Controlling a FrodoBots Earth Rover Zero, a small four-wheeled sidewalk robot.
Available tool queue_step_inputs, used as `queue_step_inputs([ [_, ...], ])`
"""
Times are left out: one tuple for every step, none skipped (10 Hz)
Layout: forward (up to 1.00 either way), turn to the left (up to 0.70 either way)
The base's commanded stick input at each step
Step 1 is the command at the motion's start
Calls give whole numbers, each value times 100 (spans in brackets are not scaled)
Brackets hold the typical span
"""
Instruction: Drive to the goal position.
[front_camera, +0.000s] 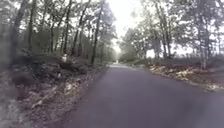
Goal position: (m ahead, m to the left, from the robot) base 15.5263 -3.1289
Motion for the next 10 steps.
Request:
queue_step_inputs([
  [70,-1],
  [70,-1],
  [70,-1],
  [70,-1],
  [70,-1],
  [70,17],
  [70,24],
  [70,31],
  [70,-1],
  [70,-1],
])
